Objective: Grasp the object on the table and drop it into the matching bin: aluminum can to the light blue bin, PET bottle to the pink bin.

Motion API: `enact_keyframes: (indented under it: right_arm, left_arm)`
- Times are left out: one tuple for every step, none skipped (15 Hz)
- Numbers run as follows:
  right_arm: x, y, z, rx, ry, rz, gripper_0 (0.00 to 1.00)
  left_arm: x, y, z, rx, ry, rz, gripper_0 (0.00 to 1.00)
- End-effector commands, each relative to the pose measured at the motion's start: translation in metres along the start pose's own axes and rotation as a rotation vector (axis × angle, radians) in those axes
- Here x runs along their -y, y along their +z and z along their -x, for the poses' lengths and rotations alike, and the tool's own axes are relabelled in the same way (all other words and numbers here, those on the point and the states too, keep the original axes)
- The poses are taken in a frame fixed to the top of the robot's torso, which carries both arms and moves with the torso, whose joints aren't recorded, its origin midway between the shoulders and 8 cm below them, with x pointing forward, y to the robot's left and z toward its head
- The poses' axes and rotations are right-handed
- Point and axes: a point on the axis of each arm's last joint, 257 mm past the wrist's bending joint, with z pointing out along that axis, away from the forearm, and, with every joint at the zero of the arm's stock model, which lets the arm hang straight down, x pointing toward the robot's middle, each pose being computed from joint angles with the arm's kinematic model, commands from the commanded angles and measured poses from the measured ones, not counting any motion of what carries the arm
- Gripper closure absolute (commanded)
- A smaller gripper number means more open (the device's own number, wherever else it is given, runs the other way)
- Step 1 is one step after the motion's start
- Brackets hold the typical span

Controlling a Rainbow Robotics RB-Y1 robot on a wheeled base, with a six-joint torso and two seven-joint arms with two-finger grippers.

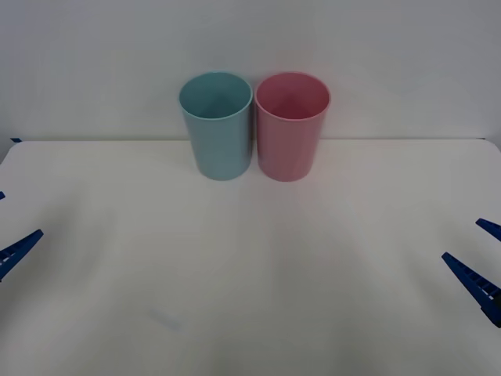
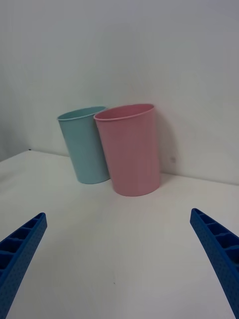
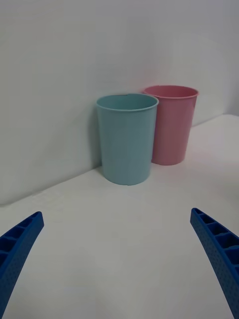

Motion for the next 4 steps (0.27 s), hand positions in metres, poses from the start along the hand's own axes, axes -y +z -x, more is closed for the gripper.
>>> enact_keyframes:
  right_arm:
    - [0.0000,0.0000,0.0000,0.000,0.000,0.000,0.00]
    - [0.0000,0.0000,0.0000,0.000,0.000,0.000,0.00]
    - [0.0000,0.0000,0.0000,0.000,0.000,0.000,0.00]
    - [0.0000,0.0000,0.0000,0.000,0.000,0.000,0.00]
  left_arm:
    - [-0.0001,0.0016,-0.0023,-0.003,-0.004,0.004,0.00]
    - [-0.0001,0.0016,-0.0023,-0.003,-0.004,0.004,0.00]
    - [-0.0001,0.0016,-0.0023,-0.003,-0.004,0.004,0.00]
    - [-0.0001,0.0016,-0.0023,-0.003,-0.004,0.004,0.00]
